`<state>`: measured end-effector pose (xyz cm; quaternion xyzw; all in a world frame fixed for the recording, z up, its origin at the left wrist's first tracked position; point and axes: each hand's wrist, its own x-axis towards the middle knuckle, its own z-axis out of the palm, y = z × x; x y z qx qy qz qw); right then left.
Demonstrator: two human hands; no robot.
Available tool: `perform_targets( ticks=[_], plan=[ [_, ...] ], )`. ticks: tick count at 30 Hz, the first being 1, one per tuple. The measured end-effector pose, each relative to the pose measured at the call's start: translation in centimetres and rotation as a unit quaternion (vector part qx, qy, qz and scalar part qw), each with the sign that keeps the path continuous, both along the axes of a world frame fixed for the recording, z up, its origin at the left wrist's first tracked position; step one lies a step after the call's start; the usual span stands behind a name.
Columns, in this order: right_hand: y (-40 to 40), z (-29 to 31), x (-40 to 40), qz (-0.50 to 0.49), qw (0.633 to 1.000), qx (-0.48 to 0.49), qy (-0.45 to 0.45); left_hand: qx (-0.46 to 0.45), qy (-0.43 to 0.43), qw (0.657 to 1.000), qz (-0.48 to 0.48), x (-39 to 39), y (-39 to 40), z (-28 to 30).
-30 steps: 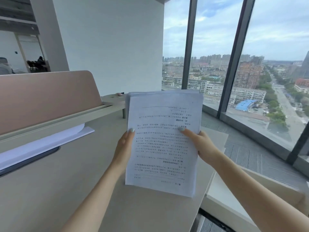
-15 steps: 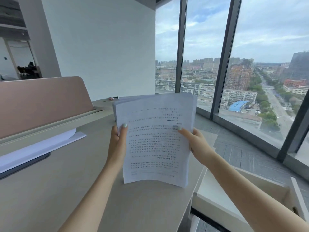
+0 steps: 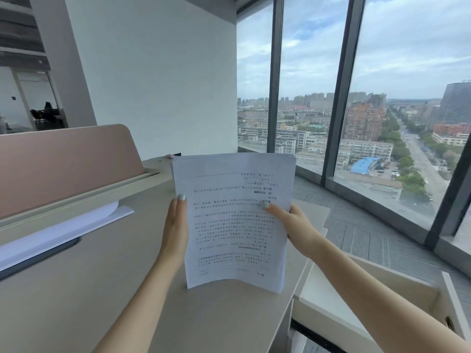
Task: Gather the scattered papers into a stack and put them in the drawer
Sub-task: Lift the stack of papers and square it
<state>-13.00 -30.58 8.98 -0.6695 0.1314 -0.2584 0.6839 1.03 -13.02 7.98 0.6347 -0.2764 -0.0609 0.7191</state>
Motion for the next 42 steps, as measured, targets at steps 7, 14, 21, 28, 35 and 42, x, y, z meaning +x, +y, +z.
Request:
perform_targets(
  ticks=[7, 14, 21, 28, 35, 42],
  plan=[
    [1.3, -1.4, 0.1, -0.017, 1.000, -0.002, -0.006, -0.010, 0.008, 1.000, 0.007, -2.4, 0.5, 0.5],
    [0.6, -2.9, 0.0, 0.023, 0.999, -0.012, 0.032, 0.016, 0.032, 0.999, -0.011, -0.9, 1.2, -2.2],
    [-0.6, -3.2, -1.2, 0.038, 0.995, -0.062, 0.066, 0.054, 0.027, 0.998, -0.031, -1.7, 0.5, -2.7],
    [-6.0, -1.2, -7.6, 0.049, 0.989, -0.039, 0.137, 0.096, 0.037, 0.986, -0.128, -5.7, -4.9, -2.7],
    [-10.6, -3.7, -17.9, -0.012, 0.969, 0.187, 0.162, 0.101, 0.097, 0.978, -0.153, -12.4, -13.3, -5.4],
    [-9.6, -10.9, -23.8, -0.104, 0.907, 0.389, -0.128, 0.082, 0.158, 0.981, -0.072, -18.2, -18.2, -9.2]
  ],
)
